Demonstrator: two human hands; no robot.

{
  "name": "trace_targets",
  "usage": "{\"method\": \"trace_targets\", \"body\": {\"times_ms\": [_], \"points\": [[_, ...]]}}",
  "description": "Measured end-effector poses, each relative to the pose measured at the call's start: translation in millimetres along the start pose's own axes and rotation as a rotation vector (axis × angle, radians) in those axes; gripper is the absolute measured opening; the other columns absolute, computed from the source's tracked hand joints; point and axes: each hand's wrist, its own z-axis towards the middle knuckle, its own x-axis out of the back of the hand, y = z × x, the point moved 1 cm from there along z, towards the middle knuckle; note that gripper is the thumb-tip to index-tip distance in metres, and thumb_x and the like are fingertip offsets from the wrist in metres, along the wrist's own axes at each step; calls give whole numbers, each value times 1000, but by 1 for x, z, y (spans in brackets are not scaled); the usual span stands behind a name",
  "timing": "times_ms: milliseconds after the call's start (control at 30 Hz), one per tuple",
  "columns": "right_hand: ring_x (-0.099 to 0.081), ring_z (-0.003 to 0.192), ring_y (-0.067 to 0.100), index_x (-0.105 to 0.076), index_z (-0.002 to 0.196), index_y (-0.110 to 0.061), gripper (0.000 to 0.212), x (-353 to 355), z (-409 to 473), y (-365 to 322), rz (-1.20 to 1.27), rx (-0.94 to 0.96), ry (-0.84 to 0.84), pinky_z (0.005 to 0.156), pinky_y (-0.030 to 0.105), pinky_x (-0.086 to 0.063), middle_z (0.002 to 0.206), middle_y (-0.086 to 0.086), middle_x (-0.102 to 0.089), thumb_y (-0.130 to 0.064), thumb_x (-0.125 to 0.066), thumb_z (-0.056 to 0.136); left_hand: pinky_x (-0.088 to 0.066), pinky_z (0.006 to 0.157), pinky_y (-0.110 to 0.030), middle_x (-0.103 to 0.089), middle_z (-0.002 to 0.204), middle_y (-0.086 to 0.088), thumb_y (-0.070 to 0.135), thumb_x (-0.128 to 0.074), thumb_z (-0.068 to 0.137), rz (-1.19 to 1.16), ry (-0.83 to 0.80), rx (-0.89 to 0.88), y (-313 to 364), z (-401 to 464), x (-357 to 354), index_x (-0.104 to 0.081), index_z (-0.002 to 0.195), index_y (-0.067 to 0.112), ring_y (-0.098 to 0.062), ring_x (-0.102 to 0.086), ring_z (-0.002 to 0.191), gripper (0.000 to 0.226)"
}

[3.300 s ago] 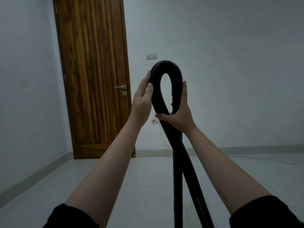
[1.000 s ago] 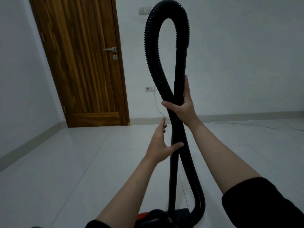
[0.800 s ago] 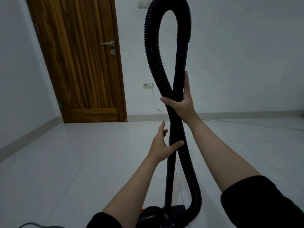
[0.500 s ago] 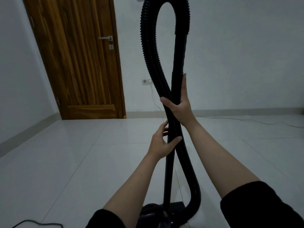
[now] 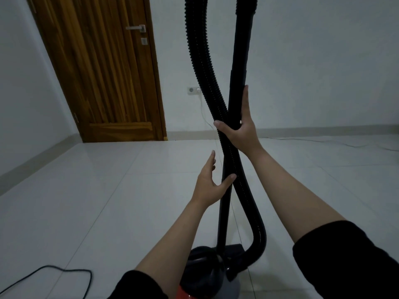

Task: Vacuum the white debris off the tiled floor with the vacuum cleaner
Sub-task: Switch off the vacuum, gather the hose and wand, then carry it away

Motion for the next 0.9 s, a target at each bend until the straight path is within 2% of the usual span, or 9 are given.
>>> {"method": "trace_targets", "body": {"times_ms": [100, 167, 333, 433, 533, 633, 700, 767, 900], "points": [[-29, 123, -28, 4, 156, -22, 103, -1, 1, -2, -3, 0, 21, 93, -4, -28, 157, -16, -13, -21, -73, 88, -27, 115, -32, -17, 158, 10, 59, -67, 78, 162, -51, -14, -26, -24, 2, -4, 153, 27, -10, -22, 143, 102], [-26, 121, -32, 5, 156, -20, 103, -3, 1, -2, -14, 5, 43, 94, -3, -28, 161, -10, -12, -22, -72, 88, -22, 119, -39, -15, 159, 8, 63, -63, 78, 262, -71, 11, -50, -47, 4, -4, 153, 23, -11, -17, 145, 104], [-27, 133, -19, 5, 156, -18, 101, -9, -1, -2, -24, 8, 72, 101, 2, -30, 164, -3, -9, -26, -70, 89, -16, 120, -41, -16, 159, 0, 62, -60, 80, 413, -158, 171, -115, -115, 10, -10, 152, 19, -17, -14, 147, 98], [-24, 143, -1, 6, 156, -18, 100, -13, -6, 1, -4, -8, 74, 109, 9, -29, 165, -4, -7, -27, -69, 90, -15, 120, -42, -19, 159, -1, 74, -50, 73, 486, -197, 275, -146, -148, 12, -13, 152, 20, -18, -15, 146, 103], [-28, 146, 13, 7, 156, -23, 102, -21, -20, 18, 3, -41, 51, 116, 33, -34, 165, -4, -8, -30, -69, 89, -17, 119, -39, -23, 158, -2, 79, -43, 66, 528, -200, 328, -170, -167, 14, -16, 151, 21, -18, -19, 146, 107], [-46, 134, 28, 10, 153, -37, 104, -30, -34, 33, -23, -76, 36, 106, 48, -45, 163, -5, -18, -39, -70, 86, -19, 118, -36, -25, 157, -1, 87, -40, 61, 542, -204, 349, -182, -176, 17, -19, 151, 21, -17, -21, 145, 114], [-51, 127, 28, 11, 152, -41, 104, -32, -33, 36, -25, -93, 40, 104, 49, -46, 161, -2, -24, -42, -69, 85, -20, 118, -38, -25, 157, 0, 88, -38, 59, 559, -205, 355, -189, -181, 18, -20, 151, 22, -18, -23, 144, 114], [-46, 134, 23, 11, 154, -33, 103, -32, -30, 37, -34, -93, 42, 108, 47, -43, 163, -3, -18, -39, -68, 87, -21, 118, -41, -27, 156, 0, 82, -41, 62, 543, -207, 372, -194, -187, 19, -21, 150, 22, -18, -24, 144, 108], [-31, 144, 11, 10, 156, -22, 101, -33, -28, 44, -26, -88, 42, 114, 30, -35, 164, -6, -7, -32, -67, 91, -27, 115, -41, -34, 152, 1, 74, -51, 67, 507, -191, 355, -203, -197, 19, -26, 148, 23, -17, -31, 140, 98]]}}
